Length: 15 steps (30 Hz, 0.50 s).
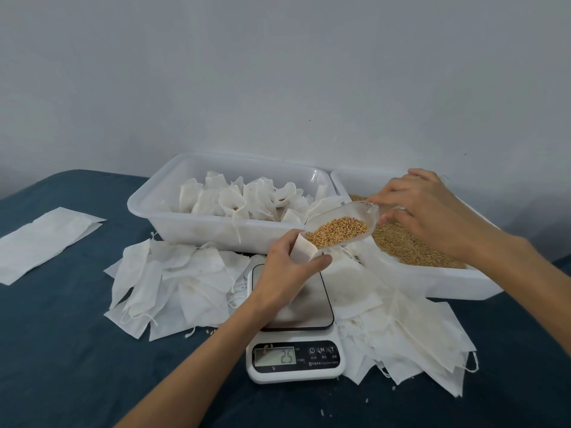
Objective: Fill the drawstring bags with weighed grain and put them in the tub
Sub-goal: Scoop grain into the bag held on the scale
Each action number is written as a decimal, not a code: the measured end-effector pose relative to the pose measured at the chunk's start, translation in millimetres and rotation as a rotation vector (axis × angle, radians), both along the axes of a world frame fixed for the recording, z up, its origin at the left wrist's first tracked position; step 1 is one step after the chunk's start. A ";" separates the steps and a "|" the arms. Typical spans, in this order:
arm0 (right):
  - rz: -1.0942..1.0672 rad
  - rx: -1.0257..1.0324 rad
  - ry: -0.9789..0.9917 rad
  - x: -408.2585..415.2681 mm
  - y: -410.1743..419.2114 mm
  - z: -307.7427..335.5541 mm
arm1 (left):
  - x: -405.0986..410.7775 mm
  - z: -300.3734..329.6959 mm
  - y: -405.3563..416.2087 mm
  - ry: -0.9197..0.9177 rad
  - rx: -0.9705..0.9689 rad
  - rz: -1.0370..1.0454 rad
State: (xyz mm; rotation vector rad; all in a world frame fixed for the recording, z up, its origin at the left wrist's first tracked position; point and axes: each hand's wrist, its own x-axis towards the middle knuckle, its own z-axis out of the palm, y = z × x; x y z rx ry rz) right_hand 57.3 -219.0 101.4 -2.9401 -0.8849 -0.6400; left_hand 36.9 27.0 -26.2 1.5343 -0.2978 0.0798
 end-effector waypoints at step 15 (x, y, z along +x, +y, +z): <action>0.012 0.025 0.000 4.9 -2.4 -5.1 | -2.1 3.0 0.4 0.020 -0.017 -0.003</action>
